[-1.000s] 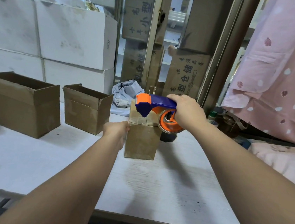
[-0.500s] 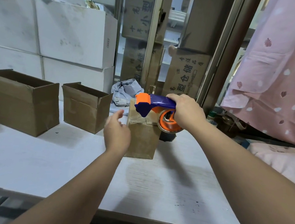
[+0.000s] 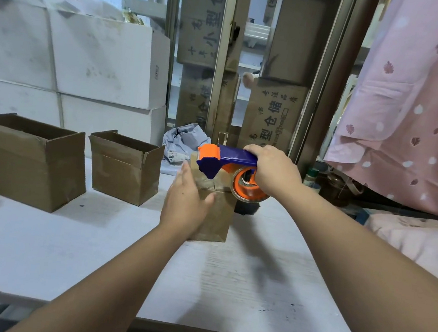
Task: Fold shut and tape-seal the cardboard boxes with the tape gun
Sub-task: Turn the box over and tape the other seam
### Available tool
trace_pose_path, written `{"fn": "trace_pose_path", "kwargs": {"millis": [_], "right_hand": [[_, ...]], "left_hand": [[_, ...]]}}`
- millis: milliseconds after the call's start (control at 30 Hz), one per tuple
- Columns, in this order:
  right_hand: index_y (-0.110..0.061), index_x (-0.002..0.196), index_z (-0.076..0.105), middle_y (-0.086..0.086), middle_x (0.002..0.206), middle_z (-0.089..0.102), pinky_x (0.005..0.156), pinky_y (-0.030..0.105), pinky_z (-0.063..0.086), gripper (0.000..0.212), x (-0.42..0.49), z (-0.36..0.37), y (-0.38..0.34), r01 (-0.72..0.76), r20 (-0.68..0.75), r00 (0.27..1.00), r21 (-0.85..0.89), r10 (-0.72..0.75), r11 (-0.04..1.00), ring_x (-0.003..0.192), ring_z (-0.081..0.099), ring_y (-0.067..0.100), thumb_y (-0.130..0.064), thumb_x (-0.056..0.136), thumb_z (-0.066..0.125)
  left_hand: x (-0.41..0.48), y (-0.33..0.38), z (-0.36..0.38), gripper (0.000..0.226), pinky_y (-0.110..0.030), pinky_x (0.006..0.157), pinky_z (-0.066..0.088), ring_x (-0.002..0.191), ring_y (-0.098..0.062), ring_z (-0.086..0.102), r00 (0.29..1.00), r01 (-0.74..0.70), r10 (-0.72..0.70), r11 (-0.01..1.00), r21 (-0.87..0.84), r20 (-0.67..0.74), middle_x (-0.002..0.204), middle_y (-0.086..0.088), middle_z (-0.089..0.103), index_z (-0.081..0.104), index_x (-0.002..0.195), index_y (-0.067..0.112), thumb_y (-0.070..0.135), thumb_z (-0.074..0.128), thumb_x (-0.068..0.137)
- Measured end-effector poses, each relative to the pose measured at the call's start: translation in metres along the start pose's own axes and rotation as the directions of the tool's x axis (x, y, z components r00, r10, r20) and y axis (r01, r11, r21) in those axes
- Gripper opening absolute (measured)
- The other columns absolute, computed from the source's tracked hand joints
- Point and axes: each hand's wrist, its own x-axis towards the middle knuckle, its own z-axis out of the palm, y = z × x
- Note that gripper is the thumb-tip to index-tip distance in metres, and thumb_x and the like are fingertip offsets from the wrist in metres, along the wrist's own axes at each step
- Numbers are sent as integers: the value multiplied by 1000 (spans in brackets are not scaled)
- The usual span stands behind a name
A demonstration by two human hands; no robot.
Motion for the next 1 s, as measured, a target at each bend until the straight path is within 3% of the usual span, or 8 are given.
{"fn": "trace_pose_path", "kwargs": {"millis": [100, 200, 400, 533, 633, 733, 867, 1000], "right_hand": [[-29, 134, 42, 4, 121, 53, 80, 38, 50, 55, -1, 1, 2, 11, -20, 1000, 10, -11, 1000, 106, 53, 24, -6, 87, 58], [-29, 128, 43, 3, 116, 51, 82, 43, 52, 52, -2, 3, 5, 26, -21, 999, 52, -25, 998, 102, 53, 23, -6, 85, 58], [-30, 127, 40, -1, 116, 50, 81, 41, 54, 59, -5, 7, 10, 42, -8, 999, 113, -41, 993, 100, 53, 19, -5, 79, 63], [-28, 125, 40, 0, 114, 52, 82, 41, 54, 58, -6, 8, 18, -3, 25, 1000, 280, -4, 960, 98, 54, 20, 1, 79, 62], [-28, 118, 39, 0, 105, 57, 77, 43, 55, 49, -13, 13, 27, -87, 82, 995, 503, 53, 860, 92, 59, 23, 1, 83, 58], [-33, 118, 41, 0, 108, 59, 75, 42, 59, 49, -22, 24, 31, -200, 158, 980, 774, 122, 601, 100, 60, 23, -1, 86, 61], [-36, 119, 41, -9, 104, 58, 57, 29, 57, 55, -26, 36, 26, -246, 178, 959, 908, 219, 340, 94, 60, 14, 0, 85, 65], [-30, 111, 49, -5, 99, 61, 72, 48, 58, 42, -20, 34, 32, -213, 78, 955, 852, 286, 478, 97, 60, 26, 3, 86, 56]], "left_hand": [[6, 1, 6, 78, -38, 96, 48, 120, -23, 51, 999, -46, 44, 994, 98, 27, 133, -1, 54, 26, 145, 17, 40, 67, 84], [3, -4, 9, 61, -38, 103, 42, 122, -21, 49, 993, -112, 118, 965, 238, -11, 131, -1, 56, 36, 139, 15, 36, 62, 88], [0, -2, 5, 46, -35, 112, 30, 129, -21, 42, 986, -139, 158, 951, 278, -45, 132, -1, 56, 43, 134, 17, 35, 54, 93], [-1, -3, 5, 54, -35, 111, 29, 133, -21, 37, 986, -148, 167, 925, 350, -23, 139, -1, 51, 35, 141, 15, 39, 49, 95], [0, -4, 4, 58, -33, 111, 25, 135, -22, 35, 982, -168, 188, 895, 414, -10, 143, -3, 47, 29, 145, 13, 42, 45, 97], [-1, -4, 4, 59, -32, 110, 25, 135, -22, 35, 981, -169, 193, 881, 441, -10, 144, -4, 44, 26, 146, 12, 42, 43, 98], [0, -6, 6, 59, -31, 111, 21, 135, -21, 35, 977, -181, 212, 867, 464, -14, 146, -5, 42, 24, 146, 12, 43, 41, 98], [0, -7, 5, 63, -29, 113, 17, 139, -21, 30, 975, -198, 221, 862, 467, 7, 150, -4, 36, 22, 148, 12, 47, 39, 97]]}}
